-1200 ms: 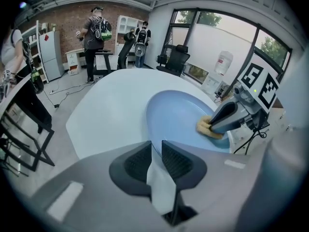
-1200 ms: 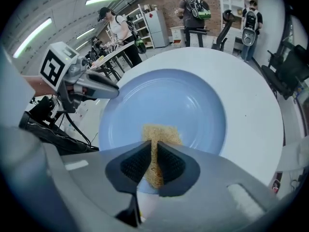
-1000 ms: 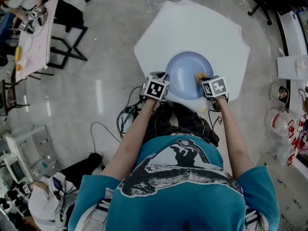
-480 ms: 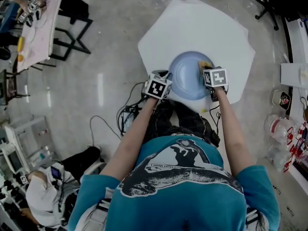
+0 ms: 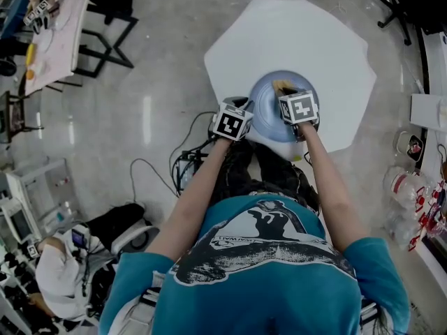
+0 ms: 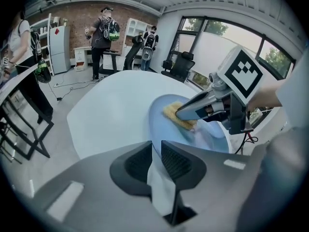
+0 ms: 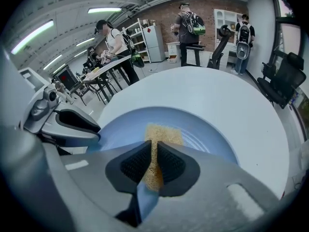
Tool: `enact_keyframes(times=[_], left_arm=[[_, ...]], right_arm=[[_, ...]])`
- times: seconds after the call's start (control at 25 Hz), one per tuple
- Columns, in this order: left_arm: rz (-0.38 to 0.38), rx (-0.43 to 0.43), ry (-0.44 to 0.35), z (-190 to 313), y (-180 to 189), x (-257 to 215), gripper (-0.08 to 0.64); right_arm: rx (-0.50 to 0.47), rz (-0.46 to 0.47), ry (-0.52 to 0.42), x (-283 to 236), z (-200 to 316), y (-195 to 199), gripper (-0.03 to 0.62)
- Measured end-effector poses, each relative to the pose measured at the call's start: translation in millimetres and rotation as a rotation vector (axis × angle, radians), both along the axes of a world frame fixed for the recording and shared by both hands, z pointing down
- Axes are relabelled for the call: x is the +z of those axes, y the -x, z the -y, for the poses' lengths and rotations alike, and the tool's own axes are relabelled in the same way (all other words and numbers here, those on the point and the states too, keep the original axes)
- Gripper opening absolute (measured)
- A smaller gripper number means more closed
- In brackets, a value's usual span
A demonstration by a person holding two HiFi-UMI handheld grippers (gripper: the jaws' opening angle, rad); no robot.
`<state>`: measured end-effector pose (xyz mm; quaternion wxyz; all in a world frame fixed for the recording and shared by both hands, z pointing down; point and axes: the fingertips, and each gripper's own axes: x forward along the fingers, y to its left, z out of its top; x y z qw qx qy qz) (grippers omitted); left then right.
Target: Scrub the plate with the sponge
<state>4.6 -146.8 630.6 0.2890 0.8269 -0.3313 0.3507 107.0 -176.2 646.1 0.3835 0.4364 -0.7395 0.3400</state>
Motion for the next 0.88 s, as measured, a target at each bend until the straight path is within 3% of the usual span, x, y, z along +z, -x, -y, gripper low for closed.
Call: enact_keyframes(times=[0.4, 0.52, 0.88], left_arm=[[-0.012, 0.015, -0.012, 1.4, -6.6, -3.9, 0.084], [0.009, 0.027, -0.007, -0.6, -4.6, 0.3, 0.084], [0.014, 0.024, 0.004, -0.1, -2.9, 7.9, 0.084]], right_arm=[[-0.181, 0.03, 0.01, 5.3, -54.2, 37.5, 0.04], [-0.163, 0.043, 0.034, 5.9, -70.2, 26.6, 0.04], [0.014, 0.016, 0.052, 15.3, -74.6, -35.9, 0.041]])
